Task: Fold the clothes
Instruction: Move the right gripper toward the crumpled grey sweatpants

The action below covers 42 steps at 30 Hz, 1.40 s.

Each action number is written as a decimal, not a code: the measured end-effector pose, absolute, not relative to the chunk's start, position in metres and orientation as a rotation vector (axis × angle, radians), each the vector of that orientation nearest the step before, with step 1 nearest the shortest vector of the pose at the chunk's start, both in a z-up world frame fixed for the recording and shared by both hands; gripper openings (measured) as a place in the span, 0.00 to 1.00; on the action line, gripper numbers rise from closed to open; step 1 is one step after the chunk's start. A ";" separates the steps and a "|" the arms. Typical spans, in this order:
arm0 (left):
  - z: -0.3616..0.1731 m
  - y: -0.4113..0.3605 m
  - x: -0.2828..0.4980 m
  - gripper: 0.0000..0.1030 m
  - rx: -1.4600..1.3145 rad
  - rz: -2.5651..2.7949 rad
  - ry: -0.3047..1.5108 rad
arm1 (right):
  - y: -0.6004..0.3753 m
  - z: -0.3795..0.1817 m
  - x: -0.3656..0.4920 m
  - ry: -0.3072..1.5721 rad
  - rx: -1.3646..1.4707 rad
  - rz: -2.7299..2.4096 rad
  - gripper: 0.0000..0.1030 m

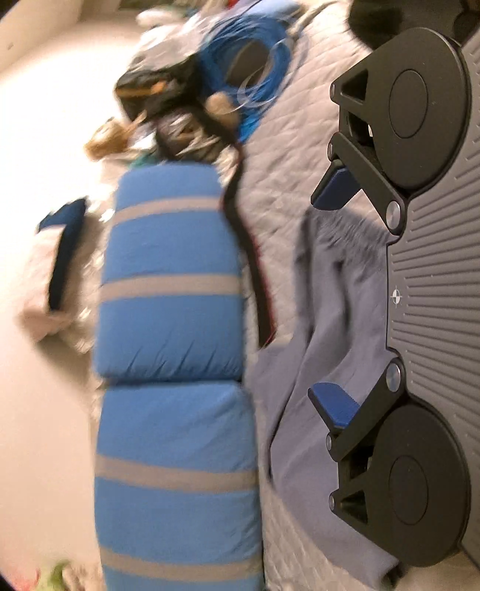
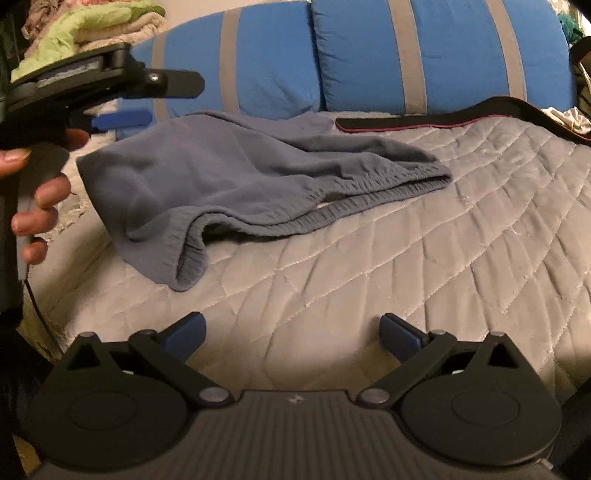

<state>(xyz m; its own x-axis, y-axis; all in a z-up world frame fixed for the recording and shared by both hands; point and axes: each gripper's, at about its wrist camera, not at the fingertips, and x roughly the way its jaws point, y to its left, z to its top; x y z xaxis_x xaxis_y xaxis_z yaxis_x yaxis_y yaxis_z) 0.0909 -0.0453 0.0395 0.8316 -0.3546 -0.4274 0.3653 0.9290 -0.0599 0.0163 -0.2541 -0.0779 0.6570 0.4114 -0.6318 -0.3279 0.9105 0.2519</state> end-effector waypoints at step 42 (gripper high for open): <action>0.029 0.014 0.101 0.99 -0.174 -0.323 0.659 | -0.174 -0.084 0.068 0.731 0.243 0.647 1.00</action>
<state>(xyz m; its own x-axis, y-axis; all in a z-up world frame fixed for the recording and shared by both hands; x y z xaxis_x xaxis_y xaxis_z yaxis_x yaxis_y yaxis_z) 0.1009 0.0138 0.0290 0.7434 -0.3482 -0.5710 0.2388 0.9357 -0.2598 0.0681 -0.1739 -0.0844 0.5624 0.6247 -0.5417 -0.4612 0.7808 0.4215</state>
